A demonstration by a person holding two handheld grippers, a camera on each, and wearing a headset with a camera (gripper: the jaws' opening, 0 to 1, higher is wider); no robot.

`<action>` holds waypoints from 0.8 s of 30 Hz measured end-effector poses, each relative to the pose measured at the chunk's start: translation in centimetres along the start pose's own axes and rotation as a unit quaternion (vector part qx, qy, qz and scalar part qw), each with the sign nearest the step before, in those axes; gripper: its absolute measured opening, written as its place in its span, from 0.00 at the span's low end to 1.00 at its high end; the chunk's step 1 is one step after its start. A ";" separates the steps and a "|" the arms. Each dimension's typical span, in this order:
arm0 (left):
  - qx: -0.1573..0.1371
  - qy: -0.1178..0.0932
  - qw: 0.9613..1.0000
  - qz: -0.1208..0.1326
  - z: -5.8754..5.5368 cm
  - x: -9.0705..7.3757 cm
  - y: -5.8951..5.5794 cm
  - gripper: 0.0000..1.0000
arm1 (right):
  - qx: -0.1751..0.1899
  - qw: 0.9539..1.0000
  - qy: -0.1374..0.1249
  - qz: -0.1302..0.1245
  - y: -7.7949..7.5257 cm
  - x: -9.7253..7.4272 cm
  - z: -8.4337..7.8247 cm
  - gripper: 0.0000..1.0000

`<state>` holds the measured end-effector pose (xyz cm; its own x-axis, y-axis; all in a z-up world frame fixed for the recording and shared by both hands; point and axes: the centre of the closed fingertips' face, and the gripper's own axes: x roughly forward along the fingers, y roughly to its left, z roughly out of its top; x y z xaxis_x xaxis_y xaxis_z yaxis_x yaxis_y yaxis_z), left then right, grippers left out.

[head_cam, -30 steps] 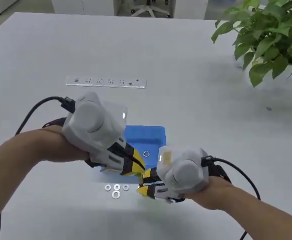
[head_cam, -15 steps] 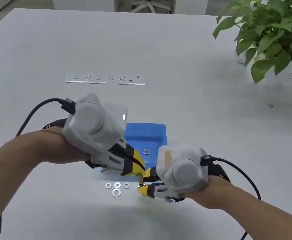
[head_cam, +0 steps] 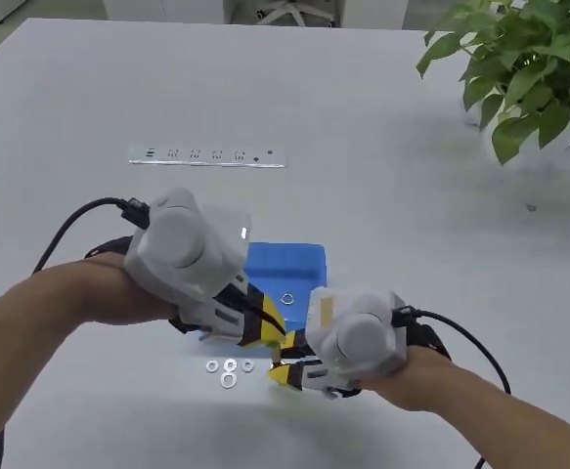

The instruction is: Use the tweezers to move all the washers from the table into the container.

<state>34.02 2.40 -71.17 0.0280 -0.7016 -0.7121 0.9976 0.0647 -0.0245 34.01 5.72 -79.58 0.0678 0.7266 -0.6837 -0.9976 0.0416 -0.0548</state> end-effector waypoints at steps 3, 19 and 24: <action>0.000 0.000 1.000 0.000 0.0 0.0 0.1 0.05 | 0.002 1.000 -0.001 -0.002 0.0 -0.2 0.0 0.13; -0.004 -0.005 1.000 -0.006 0.1 0.1 0.0 0.05 | 0.016 1.000 -0.004 0.001 0.1 -0.4 -0.1 0.10; -0.004 -0.005 1.000 -0.006 0.1 0.2 -0.1 0.05 | 0.020 1.000 -0.004 0.002 0.2 -0.4 -0.1 0.10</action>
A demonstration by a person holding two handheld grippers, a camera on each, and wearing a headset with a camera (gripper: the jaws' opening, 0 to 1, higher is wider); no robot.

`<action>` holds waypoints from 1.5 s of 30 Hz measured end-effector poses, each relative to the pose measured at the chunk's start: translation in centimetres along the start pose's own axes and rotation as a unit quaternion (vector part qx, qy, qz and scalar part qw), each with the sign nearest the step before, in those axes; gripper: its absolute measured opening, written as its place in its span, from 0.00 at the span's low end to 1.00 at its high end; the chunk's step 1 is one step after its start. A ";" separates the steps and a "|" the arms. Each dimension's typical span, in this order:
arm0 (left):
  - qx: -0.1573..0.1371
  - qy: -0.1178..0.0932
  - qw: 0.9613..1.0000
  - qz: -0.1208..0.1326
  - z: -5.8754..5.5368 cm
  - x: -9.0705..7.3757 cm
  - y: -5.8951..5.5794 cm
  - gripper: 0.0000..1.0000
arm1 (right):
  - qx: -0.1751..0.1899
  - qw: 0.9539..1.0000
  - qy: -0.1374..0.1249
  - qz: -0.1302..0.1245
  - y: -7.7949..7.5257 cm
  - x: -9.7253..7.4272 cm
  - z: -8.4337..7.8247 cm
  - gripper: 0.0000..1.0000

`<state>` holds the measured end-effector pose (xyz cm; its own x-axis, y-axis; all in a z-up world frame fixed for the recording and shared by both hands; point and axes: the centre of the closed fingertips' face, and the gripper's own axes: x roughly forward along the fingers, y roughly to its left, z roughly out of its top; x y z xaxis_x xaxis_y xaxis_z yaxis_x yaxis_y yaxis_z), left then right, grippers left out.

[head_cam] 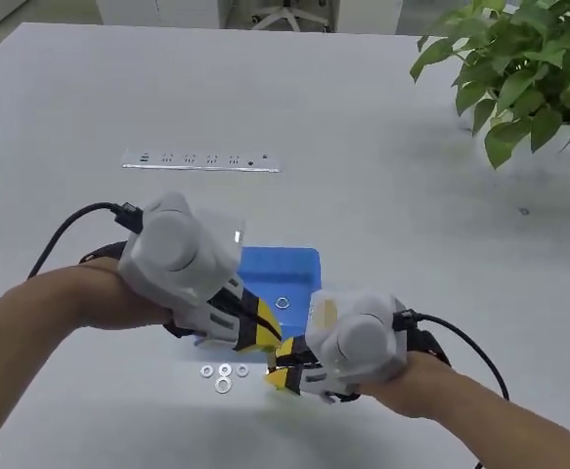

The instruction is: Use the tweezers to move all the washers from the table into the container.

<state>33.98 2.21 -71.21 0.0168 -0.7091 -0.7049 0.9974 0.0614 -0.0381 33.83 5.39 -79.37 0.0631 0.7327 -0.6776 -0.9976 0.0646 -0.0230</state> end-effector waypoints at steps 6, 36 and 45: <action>0.004 0.003 1.000 0.001 0.1 0.1 -0.1 0.05 | -0.001 1.000 0.002 0.001 0.1 0.0 0.0 0.10; 0.004 -0.003 1.000 0.006 2.7 -3.3 -0.8 0.05 | -0.018 1.000 -0.002 -0.011 0.2 -2.5 3.3 0.10; 0.010 -0.006 1.000 0.013 3.9 -4.6 -0.7 0.05 | -0.028 0.999 -0.006 -0.019 -0.3 -3.5 4.7 0.10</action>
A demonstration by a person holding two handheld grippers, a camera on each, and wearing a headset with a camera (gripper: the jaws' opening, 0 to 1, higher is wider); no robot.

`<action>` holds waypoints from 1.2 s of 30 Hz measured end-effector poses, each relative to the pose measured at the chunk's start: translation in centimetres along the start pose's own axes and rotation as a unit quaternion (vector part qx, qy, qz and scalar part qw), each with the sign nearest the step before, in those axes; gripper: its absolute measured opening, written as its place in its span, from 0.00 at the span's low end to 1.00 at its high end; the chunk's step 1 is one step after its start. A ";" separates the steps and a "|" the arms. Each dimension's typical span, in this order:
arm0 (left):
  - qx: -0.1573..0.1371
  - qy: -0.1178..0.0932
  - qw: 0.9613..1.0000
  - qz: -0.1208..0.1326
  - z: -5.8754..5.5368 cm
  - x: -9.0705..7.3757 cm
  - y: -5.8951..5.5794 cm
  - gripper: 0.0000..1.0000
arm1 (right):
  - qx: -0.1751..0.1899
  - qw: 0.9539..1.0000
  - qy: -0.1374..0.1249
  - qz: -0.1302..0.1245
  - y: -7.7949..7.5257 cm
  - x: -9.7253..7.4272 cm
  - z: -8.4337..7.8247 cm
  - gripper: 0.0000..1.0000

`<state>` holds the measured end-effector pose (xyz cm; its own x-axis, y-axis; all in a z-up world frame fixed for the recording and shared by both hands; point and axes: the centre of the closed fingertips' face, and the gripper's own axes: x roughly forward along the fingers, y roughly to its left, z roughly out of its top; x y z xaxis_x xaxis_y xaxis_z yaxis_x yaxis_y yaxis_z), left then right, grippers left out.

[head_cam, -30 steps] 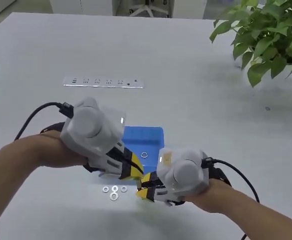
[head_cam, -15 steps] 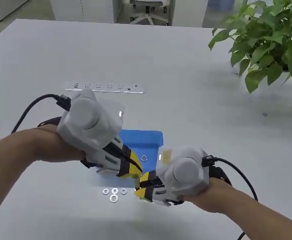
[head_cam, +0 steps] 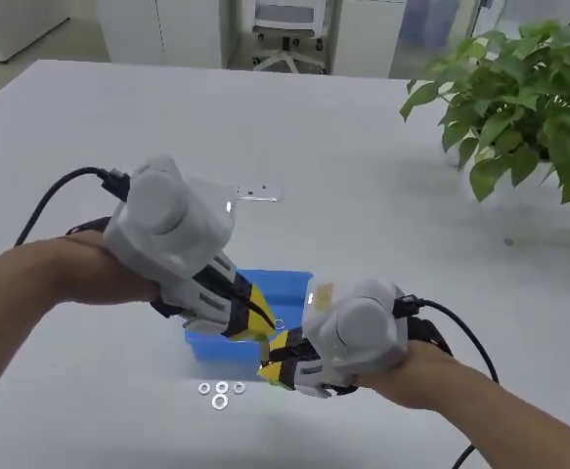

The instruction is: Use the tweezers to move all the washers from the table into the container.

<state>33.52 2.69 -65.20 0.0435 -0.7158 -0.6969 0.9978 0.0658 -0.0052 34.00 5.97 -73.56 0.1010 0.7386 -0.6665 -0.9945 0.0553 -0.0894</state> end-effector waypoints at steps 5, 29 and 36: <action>0.007 0.000 1.000 0.002 0.5 -0.5 0.1 0.05 | -0.008 1.000 0.002 -0.002 -0.3 -0.4 0.6 0.10; 0.027 -0.005 0.999 0.029 1.8 -2.1 3.5 0.05 | -0.022 1.000 -0.007 -0.022 -4.5 -1.3 2.4 0.10; 0.027 -0.007 0.999 0.032 1.5 -2.1 4.8 0.05 | -0.022 0.999 -0.008 -0.023 -5.7 -0.7 2.3 0.10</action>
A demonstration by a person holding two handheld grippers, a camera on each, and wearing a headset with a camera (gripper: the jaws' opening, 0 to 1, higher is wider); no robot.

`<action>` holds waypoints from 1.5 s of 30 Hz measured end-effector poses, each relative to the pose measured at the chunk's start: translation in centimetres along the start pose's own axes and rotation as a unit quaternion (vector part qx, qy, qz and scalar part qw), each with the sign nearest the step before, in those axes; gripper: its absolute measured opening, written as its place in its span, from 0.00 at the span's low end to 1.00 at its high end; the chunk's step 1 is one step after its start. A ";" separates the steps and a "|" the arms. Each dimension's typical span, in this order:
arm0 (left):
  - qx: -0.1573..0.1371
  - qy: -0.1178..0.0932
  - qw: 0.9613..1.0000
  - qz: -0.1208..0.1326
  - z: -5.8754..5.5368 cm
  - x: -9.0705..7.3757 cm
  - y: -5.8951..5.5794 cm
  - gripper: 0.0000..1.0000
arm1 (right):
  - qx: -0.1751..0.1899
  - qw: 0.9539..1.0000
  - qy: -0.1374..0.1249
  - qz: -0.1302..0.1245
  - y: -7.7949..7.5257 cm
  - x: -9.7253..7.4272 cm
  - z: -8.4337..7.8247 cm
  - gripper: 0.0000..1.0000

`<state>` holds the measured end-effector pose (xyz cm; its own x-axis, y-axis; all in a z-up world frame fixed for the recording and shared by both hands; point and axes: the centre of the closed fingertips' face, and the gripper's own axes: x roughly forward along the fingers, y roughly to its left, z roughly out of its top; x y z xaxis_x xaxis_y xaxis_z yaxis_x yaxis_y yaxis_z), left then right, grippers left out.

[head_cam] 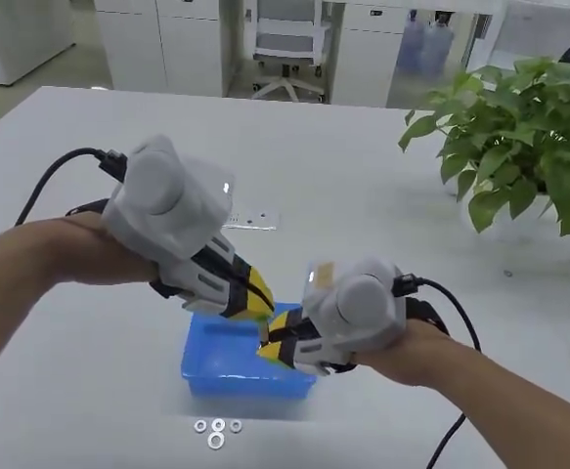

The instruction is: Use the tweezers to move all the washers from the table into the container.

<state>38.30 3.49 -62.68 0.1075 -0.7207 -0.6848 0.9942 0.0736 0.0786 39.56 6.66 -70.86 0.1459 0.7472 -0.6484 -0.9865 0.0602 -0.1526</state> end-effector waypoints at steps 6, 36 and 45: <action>-0.002 -0.001 1.000 0.001 -0.6 0.3 0.9 0.05 | 0.001 1.000 -0.001 0.000 -0.9 0.6 -0.3 0.10; -0.033 0.006 0.999 -0.013 -4.6 3.2 3.5 0.05 | 0.024 0.999 0.014 0.031 -2.3 4.6 -3.6 0.10; -0.038 0.009 0.999 -0.017 -5.4 3.7 3.7 0.05 | 0.028 0.999 0.018 0.036 -2.3 5.4 -4.2 0.10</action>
<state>42.45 4.79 -68.86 0.0732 -0.7106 -0.6997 0.9948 0.1016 0.0009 42.90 7.78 -77.18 0.0753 0.7271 -0.6824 -0.9971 0.0448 -0.0623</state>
